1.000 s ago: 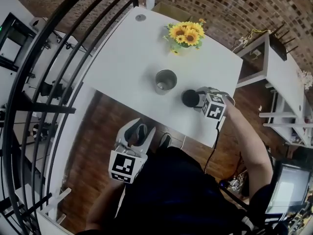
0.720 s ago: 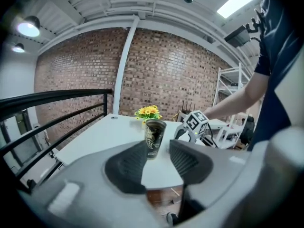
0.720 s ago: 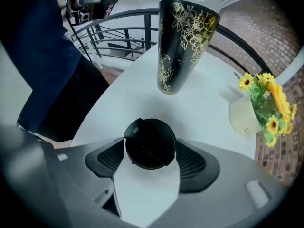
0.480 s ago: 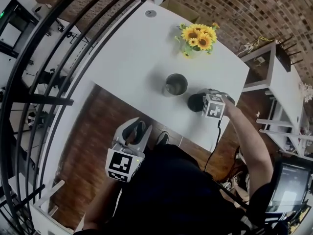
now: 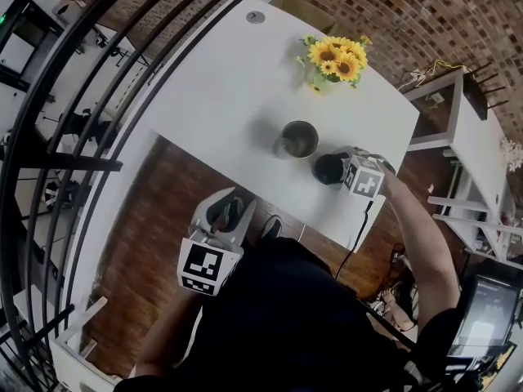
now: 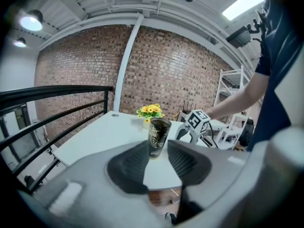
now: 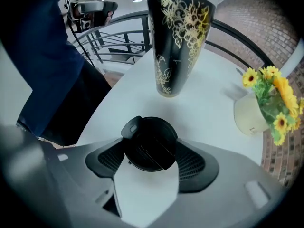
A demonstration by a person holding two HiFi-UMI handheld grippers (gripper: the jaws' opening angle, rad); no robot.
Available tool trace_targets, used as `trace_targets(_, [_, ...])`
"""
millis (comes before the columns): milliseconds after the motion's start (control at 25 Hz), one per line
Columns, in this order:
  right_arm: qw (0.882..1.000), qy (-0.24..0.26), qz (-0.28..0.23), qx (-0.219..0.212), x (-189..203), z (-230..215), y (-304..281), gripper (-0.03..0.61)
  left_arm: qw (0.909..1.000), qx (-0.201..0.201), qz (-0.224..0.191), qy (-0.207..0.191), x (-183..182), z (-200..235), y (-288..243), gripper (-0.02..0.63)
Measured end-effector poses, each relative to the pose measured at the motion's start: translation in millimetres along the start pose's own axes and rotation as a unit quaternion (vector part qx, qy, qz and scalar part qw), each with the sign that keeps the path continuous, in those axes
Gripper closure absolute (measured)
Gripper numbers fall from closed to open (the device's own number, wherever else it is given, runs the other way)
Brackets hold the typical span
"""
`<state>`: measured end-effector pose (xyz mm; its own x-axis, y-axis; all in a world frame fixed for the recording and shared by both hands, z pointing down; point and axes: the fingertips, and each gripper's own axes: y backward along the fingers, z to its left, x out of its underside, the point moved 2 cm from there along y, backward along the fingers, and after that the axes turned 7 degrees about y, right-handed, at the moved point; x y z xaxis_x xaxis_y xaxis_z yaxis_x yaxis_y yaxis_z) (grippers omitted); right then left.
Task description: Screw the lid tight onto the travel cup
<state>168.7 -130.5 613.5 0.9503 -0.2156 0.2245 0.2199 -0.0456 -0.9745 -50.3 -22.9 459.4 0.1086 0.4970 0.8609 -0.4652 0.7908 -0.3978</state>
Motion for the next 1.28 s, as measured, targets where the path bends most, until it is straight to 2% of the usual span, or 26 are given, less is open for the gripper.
trace_targets(200, [0.998, 0.005, -0.033, 0.046, -14.6, -3.3, 46.3, 0.238, 0.9993, 0.026, 0.003, -0.028, -6.1, 2.6, -16.2, 0.471])
trace_targets(400, [0.99, 0.041, -0.087, 0.103, -56.3, -27.5, 133.9, 0.238, 0.9909, 0.076, 0.022, -0.109, -9.1, -0.7, -63.8, 0.356])
trace_targets(480, [0.987, 0.063, -0.102, 0.107, -80.6, -34.6, 159.7, 0.238, 0.9842, 0.095, 0.028, -0.147, -8.9, -2.0, -87.4, 0.354])
trace_targets(600, [0.986, 0.108, -0.098, 0.086, -116.5, -40.3, 171.2, 0.238, 0.9736, 0.12, 0.034, -0.191, -5.1, 1.5, -117.4, 0.341])
trace_targets(720, [0.984, 0.154, -0.067, 0.055, -136.8, -46.7, 158.0, 0.238, 0.9635, 0.152, 0.047, -0.215, 2.3, 2.2, -139.1, 0.255])
trace_targets(800, [0.983, 0.171, -0.048, 0.038, -141.2, -51.3, 146.8, 0.238, 0.9564, 0.172, 0.057, -0.229, 6.2, -2.9, -150.4, 0.223])
trace_targets(1120, [0.982, 0.186, -0.006, -0.031, -145.5, -52.7, 121.0, 0.238, 0.9367, 0.211, 0.078, -0.269, 14.5, -17.8, -184.8, 0.215])
trace_targets(1280, [0.98, 0.192, 0.006, -0.049, -147.5, -52.6, 113.3, 0.238, 0.9339, 0.221, 0.077, -0.27, 13.6, -20.6, -189.9, 0.216])
